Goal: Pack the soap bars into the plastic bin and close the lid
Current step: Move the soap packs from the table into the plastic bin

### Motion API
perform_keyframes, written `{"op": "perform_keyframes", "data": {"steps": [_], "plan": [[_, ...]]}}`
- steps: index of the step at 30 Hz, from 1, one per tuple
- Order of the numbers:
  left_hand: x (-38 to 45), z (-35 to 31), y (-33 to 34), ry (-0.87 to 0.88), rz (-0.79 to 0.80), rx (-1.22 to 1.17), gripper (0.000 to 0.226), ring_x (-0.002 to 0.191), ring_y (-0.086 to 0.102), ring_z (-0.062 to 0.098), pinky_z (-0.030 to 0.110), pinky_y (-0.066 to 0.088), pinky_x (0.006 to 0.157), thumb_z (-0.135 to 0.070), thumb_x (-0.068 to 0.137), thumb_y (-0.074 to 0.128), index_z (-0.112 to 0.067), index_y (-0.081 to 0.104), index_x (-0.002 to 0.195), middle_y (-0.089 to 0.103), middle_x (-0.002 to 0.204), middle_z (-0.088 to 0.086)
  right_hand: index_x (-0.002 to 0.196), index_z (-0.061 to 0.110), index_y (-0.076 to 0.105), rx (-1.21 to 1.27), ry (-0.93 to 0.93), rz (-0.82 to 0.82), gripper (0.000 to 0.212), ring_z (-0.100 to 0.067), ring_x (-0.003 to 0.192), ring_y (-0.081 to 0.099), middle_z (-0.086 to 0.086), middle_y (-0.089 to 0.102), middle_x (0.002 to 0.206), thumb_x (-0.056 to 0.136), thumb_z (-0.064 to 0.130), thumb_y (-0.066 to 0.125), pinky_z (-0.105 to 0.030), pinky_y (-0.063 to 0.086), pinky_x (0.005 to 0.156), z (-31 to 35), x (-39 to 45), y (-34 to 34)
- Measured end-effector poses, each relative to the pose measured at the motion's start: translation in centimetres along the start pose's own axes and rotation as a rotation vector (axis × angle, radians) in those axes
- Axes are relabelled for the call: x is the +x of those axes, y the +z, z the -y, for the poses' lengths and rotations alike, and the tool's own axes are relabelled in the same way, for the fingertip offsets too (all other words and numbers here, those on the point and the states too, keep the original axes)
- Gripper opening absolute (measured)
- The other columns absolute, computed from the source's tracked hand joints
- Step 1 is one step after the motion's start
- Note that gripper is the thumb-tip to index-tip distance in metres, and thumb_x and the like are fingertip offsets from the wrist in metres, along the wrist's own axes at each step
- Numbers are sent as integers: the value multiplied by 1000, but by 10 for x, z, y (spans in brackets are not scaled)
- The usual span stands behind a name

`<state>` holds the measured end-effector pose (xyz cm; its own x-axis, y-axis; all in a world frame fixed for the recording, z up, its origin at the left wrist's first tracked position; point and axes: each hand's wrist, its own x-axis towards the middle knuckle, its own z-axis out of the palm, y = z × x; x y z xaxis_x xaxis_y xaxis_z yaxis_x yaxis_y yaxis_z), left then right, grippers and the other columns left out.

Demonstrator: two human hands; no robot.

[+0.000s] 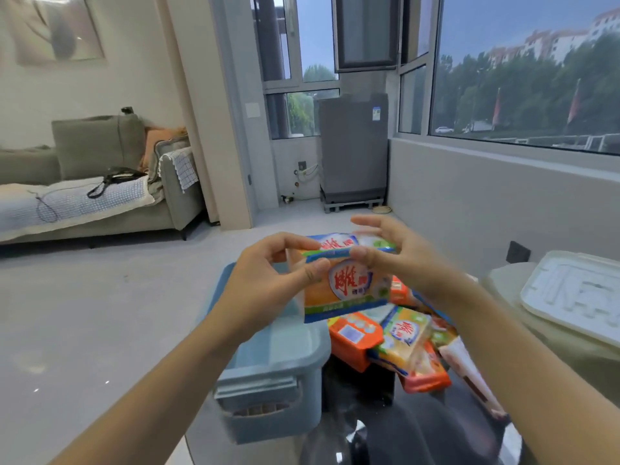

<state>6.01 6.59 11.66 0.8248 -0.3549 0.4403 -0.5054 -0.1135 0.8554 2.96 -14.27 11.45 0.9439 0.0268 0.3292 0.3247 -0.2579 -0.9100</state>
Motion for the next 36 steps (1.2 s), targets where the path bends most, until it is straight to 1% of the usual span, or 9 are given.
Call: {"op": "perform_keyframes", "data": {"steps": [5, 8, 10, 14, 19, 23, 29, 31, 36], "plan": [[9, 20, -21, -51, -223, -12, 18, 73, 65, -6, 10, 48, 52, -25, 68, 81, -22, 68, 80, 70, 88, -6, 86, 24, 59, 54, 268, -2, 55, -15, 75, 71, 3, 73, 77, 59, 72, 58, -34, 59, 65, -15, 40, 45], [7, 36, -31, -112, -258, 0, 19, 68, 63, -10, 7, 45, 50, -25, 69, 80, -21, 66, 81, 69, 86, -8, 92, 21, 61, 183, 319, 3, 52, -16, 75, 71, 1, 74, 81, 63, 64, 63, -31, 58, 58, -24, 56, 65], [6, 45, -35, -160, -244, 4, 21, 68, 63, -9, 7, 45, 50, -28, 69, 80, -21, 65, 84, 69, 89, -7, 95, 20, 63, 249, 321, -17, 53, -17, 81, 71, -2, 74, 88, 61, 61, 66, -34, 59, 64, -32, 63, 75], [12, 53, -40, -250, -198, -73, 23, 71, 69, -1, 12, 49, 52, -31, 74, 76, -26, 64, 93, 71, 97, 0, 92, 13, 65, 328, 337, -96, 38, -21, 80, 71, -5, 75, 83, 72, 45, 71, -42, 59, 74, -44, 76, 89], [31, 57, -54, -406, -160, -61, 32, 86, 70, 22, 36, 57, 78, -25, 85, 66, -21, 61, 116, 68, 101, 13, 94, 10, 63, 356, 328, -117, 25, -19, 71, 68, -5, 72, 78, 78, 30, 68, -34, 55, 60, -48, 91, 92], [44, 60, -60, -480, -142, -46, 19, 53, 66, 7, 24, 54, 46, -24, 80, 72, -8, 63, 78, 70, 75, 7, 96, 13, 65, 325, 308, -15, 20, -17, 71, 69, -1, 74, 77, 80, 26, 65, -31, 55, 61, -55, 97, 88], [48, 66, -57, -542, -192, 40, 37, 42, 61, 6, 21, 49, 40, -21, 83, 70, -13, 57, 49, 64, 47, -4, 101, 20, 64, 243, 307, 1, 26, -12, 69, 72, -1, 74, 84, 78, 30, 69, -25, 56, 54, -57, 102, 87], [46, 68, -54, -561, -210, 85, 47, 45, 62, 10, 23, 53, 44, -19, 84, 69, -14, 58, 39, 66, 48, -1, 103, 23, 63, 190, 305, -38, 30, -9, 68, 72, 0, 73, 86, 76, 35, 71, -23, 55, 53, -57, 101, 90], [38, 69, -46, -596, -262, 118, 32, 70, 66, 28, 45, 57, 74, -19, 86, 66, -7, 61, 56, 71, 79, 18, 106, 32, 62, 0, 273, -33, 37, -5, 76, 69, 4, 72, 93, 74, 49, 67, -18, 53, 58, -57, 90, 92]]}}
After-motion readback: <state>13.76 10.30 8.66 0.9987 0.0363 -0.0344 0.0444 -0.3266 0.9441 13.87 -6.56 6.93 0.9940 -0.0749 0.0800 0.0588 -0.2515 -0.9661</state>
